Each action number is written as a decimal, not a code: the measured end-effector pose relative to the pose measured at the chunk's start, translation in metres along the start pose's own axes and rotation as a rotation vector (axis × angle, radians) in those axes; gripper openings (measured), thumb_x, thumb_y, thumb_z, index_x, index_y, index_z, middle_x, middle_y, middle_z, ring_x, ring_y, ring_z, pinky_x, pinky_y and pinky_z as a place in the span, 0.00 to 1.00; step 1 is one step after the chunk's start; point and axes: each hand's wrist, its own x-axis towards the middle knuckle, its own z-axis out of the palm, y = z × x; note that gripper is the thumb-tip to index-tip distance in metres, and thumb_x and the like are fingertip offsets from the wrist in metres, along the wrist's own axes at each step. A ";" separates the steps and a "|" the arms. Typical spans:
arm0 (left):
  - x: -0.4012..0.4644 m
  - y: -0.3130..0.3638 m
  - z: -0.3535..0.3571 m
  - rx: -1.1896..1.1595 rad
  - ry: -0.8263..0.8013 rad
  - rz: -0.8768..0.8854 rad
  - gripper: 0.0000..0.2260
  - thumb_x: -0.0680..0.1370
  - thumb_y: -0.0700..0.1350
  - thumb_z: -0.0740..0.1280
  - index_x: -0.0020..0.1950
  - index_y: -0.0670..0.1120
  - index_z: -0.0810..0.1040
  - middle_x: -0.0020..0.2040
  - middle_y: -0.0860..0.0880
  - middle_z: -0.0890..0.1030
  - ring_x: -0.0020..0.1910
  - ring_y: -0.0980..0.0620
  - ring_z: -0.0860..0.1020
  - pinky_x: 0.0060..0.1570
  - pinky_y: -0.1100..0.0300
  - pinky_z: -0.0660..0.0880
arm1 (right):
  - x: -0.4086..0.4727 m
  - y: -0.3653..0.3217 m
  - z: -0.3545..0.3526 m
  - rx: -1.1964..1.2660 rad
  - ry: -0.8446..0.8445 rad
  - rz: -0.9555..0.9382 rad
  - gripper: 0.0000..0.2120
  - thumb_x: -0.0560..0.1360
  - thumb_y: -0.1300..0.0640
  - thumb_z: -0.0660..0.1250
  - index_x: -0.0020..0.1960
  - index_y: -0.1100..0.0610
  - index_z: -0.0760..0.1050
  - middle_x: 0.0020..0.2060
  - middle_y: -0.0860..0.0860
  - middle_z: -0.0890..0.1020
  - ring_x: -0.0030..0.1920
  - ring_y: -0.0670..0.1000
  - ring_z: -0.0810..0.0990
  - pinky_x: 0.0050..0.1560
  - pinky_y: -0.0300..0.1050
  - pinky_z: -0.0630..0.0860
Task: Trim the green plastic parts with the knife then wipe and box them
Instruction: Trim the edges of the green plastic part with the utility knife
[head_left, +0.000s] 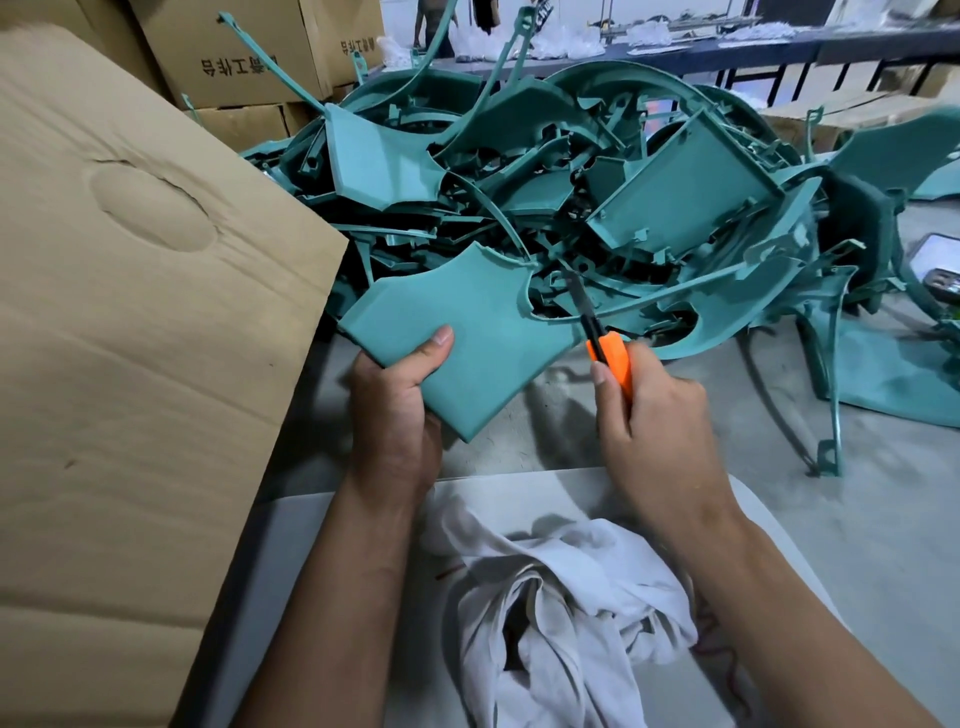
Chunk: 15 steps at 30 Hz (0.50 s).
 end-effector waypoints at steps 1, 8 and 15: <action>0.001 0.001 -0.002 0.000 0.011 0.005 0.14 0.71 0.36 0.73 0.56 0.46 0.85 0.56 0.44 0.86 0.54 0.43 0.86 0.46 0.50 0.83 | 0.001 0.001 -0.002 0.001 0.024 0.008 0.12 0.86 0.55 0.60 0.44 0.53 0.65 0.27 0.46 0.68 0.24 0.44 0.67 0.30 0.33 0.69; 0.012 0.005 -0.014 0.033 0.085 0.096 0.16 0.71 0.35 0.73 0.57 0.45 0.84 0.53 0.46 0.87 0.50 0.46 0.86 0.42 0.53 0.82 | 0.012 0.019 -0.016 -0.085 0.212 0.109 0.09 0.86 0.57 0.61 0.47 0.57 0.68 0.28 0.47 0.69 0.24 0.45 0.68 0.23 0.37 0.63; -0.001 -0.001 -0.004 0.091 0.080 0.039 0.14 0.73 0.38 0.74 0.58 0.46 0.83 0.55 0.47 0.87 0.53 0.46 0.86 0.44 0.49 0.84 | 0.005 0.005 -0.009 0.125 0.154 0.029 0.09 0.86 0.59 0.60 0.47 0.54 0.69 0.29 0.45 0.71 0.26 0.44 0.72 0.24 0.33 0.66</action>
